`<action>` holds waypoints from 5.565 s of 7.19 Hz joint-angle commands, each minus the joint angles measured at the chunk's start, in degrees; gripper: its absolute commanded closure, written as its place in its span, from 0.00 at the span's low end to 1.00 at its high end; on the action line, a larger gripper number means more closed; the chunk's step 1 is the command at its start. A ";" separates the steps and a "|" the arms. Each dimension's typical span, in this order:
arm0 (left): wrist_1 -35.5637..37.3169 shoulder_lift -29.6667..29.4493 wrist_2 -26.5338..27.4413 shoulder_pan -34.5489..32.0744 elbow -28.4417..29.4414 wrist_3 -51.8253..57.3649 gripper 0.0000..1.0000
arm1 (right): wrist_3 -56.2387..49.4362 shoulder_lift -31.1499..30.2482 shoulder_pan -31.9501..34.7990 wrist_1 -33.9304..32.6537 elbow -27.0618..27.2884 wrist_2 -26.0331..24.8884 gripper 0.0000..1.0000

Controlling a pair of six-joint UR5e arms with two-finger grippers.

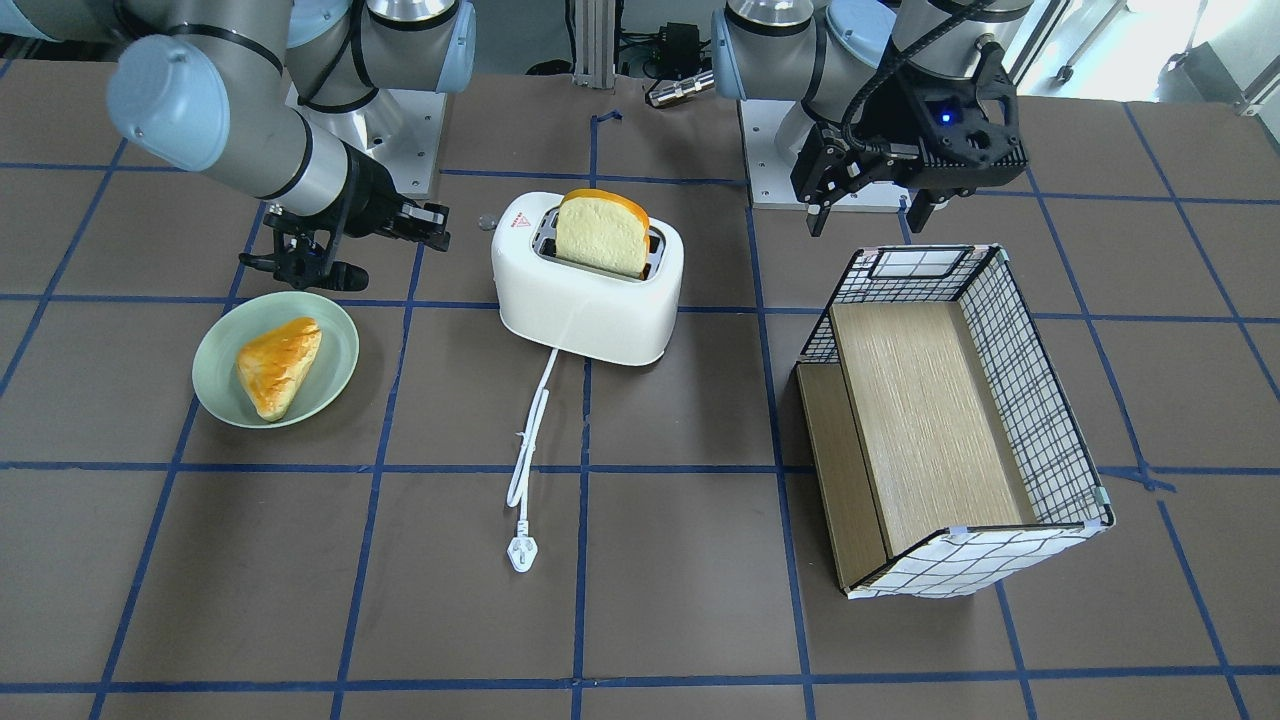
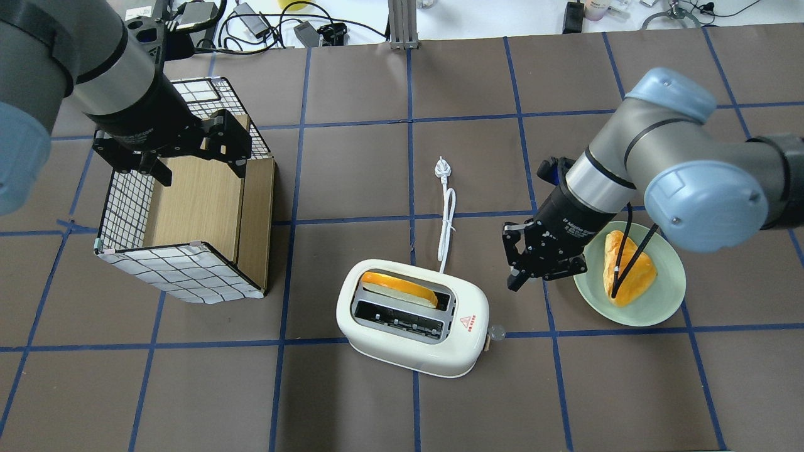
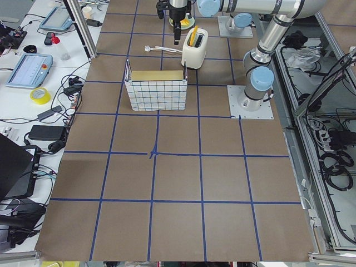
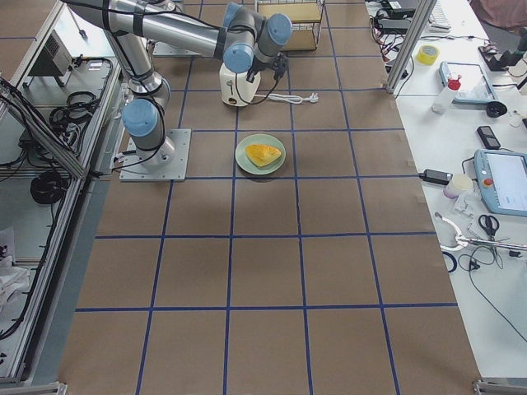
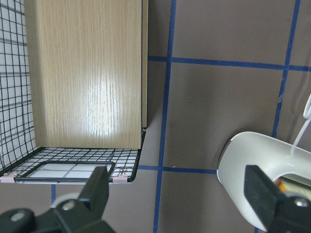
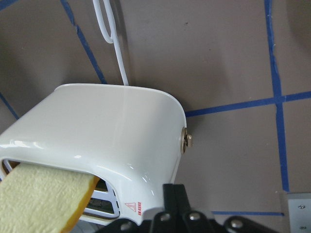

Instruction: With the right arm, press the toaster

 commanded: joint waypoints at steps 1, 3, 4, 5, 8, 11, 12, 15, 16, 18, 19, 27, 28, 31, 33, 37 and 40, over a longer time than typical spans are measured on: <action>-0.02 0.00 0.00 0.00 0.00 0.00 0.00 | 0.80 -0.35 0.00 2.81 -8.92 -5.04 1.00; -0.02 0.00 0.00 0.00 0.00 0.00 0.00 | -0.16 -1.23 0.00 1.59 -13.16 -12.07 0.78; -0.02 0.00 0.00 0.00 0.00 0.00 0.00 | -0.25 -1.14 0.09 -2.07 -14.31 -13.58 0.48; -0.02 0.00 0.00 0.00 0.00 0.00 0.00 | -0.95 -1.23 0.00 -7.42 -14.40 -14.03 0.17; -0.02 0.00 0.00 0.00 0.00 0.00 0.00 | -13.55 -1.14 0.00 -11.87 -14.58 -18.93 0.00; -0.02 0.00 0.00 0.00 0.00 0.00 0.00 | -21.04 -0.44 0.09 -7.67 -17.55 -23.67 0.00; -0.02 0.00 0.00 0.00 0.00 0.00 0.00 | -21.69 1.13 0.09 -3.64 -21.31 -24.23 0.00; 0.07 0.00 0.00 0.00 0.00 0.00 0.00 | -20.82 3.69 0.18 -0.18 -25.13 -23.80 0.00; -0.02 0.00 0.00 0.00 0.00 0.00 0.00 | -20.04 4.04 -0.09 -0.52 -24.43 -20.92 0.00; -0.02 0.00 0.00 0.00 0.00 0.00 0.00 | -20.73 2.73 -0.70 -11.96 -17.26 -18.69 0.01; -0.02 0.00 0.00 0.00 0.00 0.00 0.00 | -20.73 1.07 -0.70 -15.95 -14.09 -18.87 0.01; -0.02 0.00 0.00 0.00 0.00 0.00 0.00 | -17.22 0.88 0.09 -6.50 -16.52 -25.03 0.00; -0.02 0.00 0.00 0.00 0.00 0.00 0.00 | -17.22 0.97 0.09 -6.33 -16.52 -23.63 0.00; -0.02 0.00 0.00 0.00 0.00 0.00 0.00 | -17.13 0.97 0.09 -4.84 -16.52 -23.53 0.00; 0.07 0.00 0.00 0.00 0.00 0.00 0.00 | -16.78 0.97 0.09 -3.69 -16.52 -19.94 0.00; -0.02 0.00 0.00 0.00 0.00 0.00 0.00 | -12.55 1.76 2.99 -4.22 -16.86 -20.71 0.00; 0.07 0.00 0.00 0.00 0.00 0.00 0.00 | -14.67 2.11 2.64 -4.22 -17.13 -20.45 0.00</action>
